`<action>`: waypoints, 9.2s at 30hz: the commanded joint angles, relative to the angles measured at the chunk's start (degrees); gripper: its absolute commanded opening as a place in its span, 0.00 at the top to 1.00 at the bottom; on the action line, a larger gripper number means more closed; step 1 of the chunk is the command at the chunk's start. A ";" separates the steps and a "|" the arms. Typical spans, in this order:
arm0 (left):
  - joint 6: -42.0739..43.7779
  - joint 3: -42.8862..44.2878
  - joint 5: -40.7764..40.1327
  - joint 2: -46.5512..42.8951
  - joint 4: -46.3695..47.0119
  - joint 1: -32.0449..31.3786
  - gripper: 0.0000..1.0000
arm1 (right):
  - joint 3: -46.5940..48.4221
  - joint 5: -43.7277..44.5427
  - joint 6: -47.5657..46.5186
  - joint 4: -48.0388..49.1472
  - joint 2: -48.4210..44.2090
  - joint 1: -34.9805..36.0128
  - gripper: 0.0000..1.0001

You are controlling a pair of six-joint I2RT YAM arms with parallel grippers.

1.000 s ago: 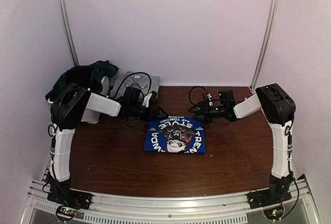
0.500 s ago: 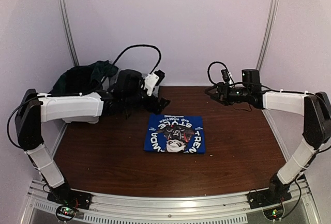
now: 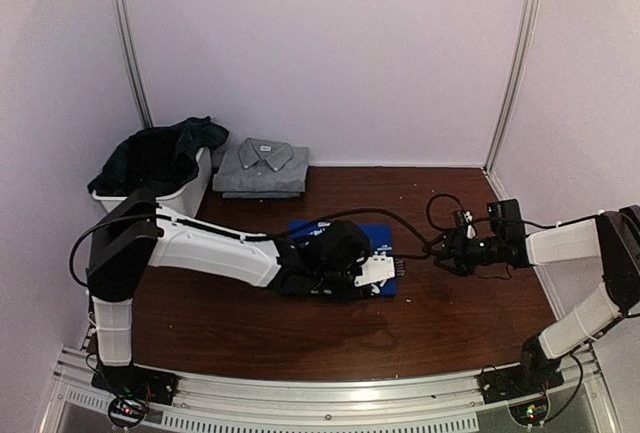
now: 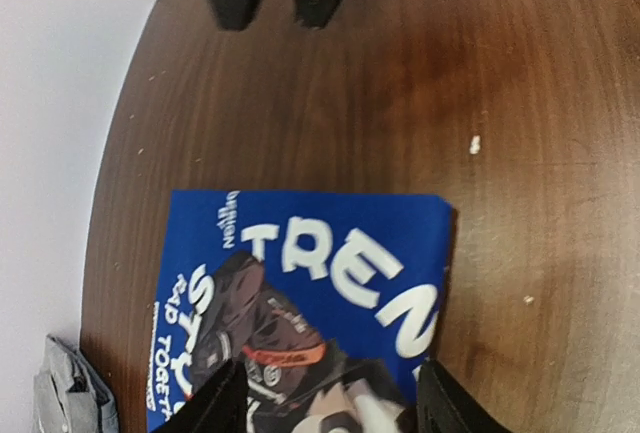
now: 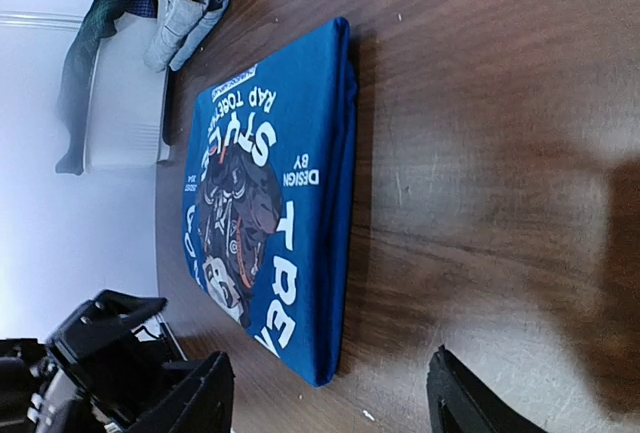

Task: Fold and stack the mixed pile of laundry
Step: Pick up the square-folded T-shirt from the center of the board, then pass from the left arm to the right, then turn over the square-folded T-shirt at the center of the board, then move the square-folded T-shirt to the center of the board, then adjust the square-folded T-shirt at the center of the board.

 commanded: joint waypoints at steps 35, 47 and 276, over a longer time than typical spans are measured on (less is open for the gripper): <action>4.30 9.31 3.11 9.16 5.74 -1.55 1.00 | -12.49 -5.66 23.30 36.34 11.99 5.87 0.19; 4.12 7.72 4.13 7.24 6.61 -1.43 1.00 | -8.28 -4.40 30.26 45.14 19.46 10.70 0.21; -47.23 -5.79 17.13 -6.39 -3.23 31.73 0.50 | 39.98 23.03 -26.64 -22.74 21.14 9.75 0.52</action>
